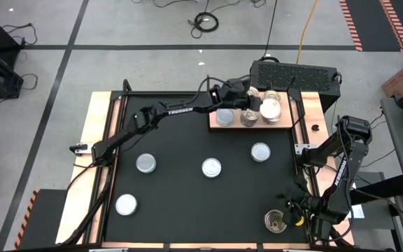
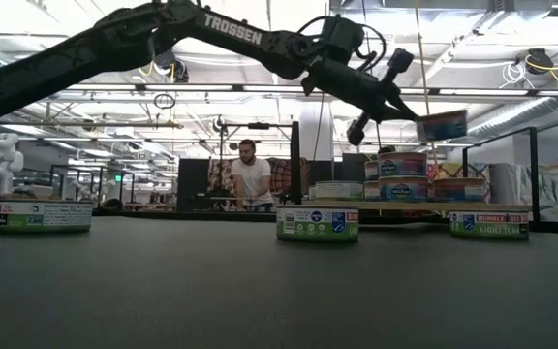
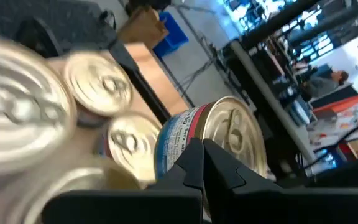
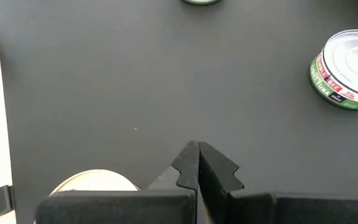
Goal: Stack canned seafood by type on shelf
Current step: Stack the blue pink tuna can on top of the other blue pink tuna can on the shelf
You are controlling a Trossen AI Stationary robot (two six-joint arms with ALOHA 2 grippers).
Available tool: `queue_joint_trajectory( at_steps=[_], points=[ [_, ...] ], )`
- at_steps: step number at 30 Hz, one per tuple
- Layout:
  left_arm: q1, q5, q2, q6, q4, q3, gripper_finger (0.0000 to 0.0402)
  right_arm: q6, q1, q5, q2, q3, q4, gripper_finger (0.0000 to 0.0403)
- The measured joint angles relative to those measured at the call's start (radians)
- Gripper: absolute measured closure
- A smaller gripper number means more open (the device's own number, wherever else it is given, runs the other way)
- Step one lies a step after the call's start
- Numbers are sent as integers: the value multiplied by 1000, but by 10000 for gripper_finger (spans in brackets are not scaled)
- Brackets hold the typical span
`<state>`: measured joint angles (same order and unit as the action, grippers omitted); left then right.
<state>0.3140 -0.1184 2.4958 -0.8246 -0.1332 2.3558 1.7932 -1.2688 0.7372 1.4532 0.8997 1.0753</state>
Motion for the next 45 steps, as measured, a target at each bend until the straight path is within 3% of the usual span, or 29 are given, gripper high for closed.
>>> queue_joint_trajectory(
  at_steps=[16, 31, 45],
  points=[
    [49, 11, 56, -8, 127, 0, 402, -2, 55, 0, 0, 0, 20, 403],
    [48, 11, 55, 30, 61, 2, 401, -2, 72, -6, 0, 0, 25, 403],
    [49, -11, 55, 55, 102, 1, 401, -10, 72, -10, 0, 0, 29, 403]
  ],
)
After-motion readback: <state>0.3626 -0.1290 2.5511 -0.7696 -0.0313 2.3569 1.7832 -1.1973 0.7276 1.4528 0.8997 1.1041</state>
